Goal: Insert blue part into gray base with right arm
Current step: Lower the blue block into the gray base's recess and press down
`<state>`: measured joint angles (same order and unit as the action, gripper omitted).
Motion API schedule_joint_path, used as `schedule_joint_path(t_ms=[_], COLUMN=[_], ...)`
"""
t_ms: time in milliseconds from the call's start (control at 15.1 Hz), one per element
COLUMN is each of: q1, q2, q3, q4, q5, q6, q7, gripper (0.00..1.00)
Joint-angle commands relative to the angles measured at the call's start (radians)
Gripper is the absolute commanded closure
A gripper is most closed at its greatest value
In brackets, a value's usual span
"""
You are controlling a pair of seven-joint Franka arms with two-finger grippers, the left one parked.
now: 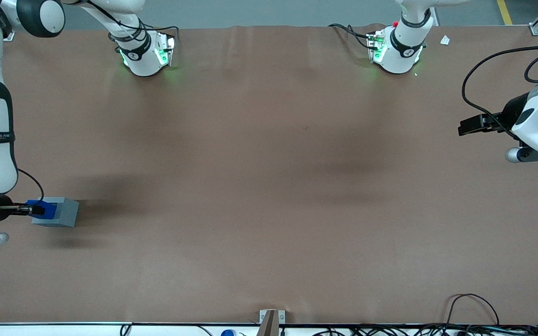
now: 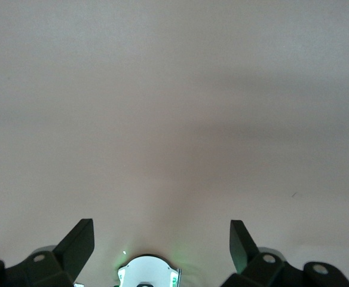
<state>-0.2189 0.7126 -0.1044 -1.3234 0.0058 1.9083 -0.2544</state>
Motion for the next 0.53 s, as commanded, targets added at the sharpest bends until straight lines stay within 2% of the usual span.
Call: schedule_joint_path(t_ms=[0, 464], q1=[-0.01, -0.017], q2=[0.019, 0.016], q3=[0.011, 0.011], q4=[0.023, 0.023], q5=[0.005, -0.004], q6=[-0.012, -0.055], q7=[-0.011, -0.013], gripper=[0.96, 0.96])
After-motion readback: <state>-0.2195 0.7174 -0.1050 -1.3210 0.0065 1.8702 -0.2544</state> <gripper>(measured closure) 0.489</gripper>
